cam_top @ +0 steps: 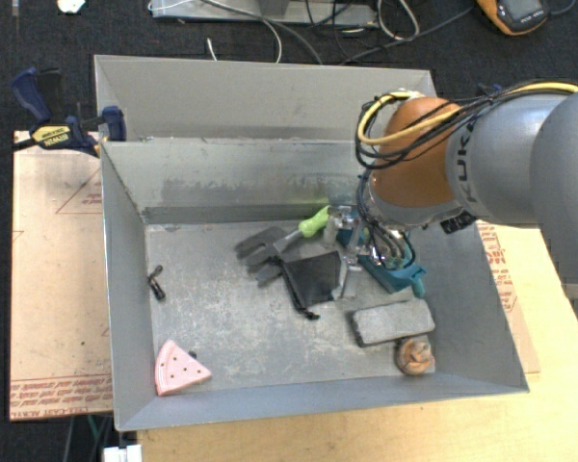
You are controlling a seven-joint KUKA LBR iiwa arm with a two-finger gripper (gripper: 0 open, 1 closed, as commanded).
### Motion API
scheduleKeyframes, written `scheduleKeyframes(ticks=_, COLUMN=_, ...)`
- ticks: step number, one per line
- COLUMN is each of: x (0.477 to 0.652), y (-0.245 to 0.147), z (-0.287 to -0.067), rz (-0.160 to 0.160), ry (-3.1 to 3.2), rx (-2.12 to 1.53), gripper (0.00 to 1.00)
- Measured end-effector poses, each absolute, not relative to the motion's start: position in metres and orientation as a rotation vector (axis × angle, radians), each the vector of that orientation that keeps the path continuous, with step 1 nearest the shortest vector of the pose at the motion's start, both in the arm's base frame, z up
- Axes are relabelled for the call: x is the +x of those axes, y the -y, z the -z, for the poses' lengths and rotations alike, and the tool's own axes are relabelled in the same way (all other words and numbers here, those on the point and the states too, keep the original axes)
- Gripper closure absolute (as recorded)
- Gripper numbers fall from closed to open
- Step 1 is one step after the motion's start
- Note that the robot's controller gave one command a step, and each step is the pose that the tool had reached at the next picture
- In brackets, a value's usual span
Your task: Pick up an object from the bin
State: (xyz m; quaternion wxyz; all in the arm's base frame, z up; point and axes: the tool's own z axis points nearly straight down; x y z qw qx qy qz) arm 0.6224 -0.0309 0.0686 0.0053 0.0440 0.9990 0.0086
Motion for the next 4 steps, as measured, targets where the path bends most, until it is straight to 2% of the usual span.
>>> scheduleKeyframes(ticks=1, x=0.617, y=0.01, z=-0.071, rz=-0.032, ry=-3.133, rx=-0.037, gripper=1.0)
scheduleKeyframes(ticks=2, x=0.617, y=0.01, z=-0.071, rz=-0.033, ry=-3.133, rx=-0.037, gripper=1.0)
scheduleKeyframes(ticks=3, x=0.62, y=0.014, z=-0.135, rz=-0.034, ry=-3.136, rx=-0.024, gripper=1.0)
scheduleKeyframes(ticks=4, x=0.625, y=0.016, z=-0.209, rz=-0.036, ry=-3.137, rx=0.06, gripper=1.0)
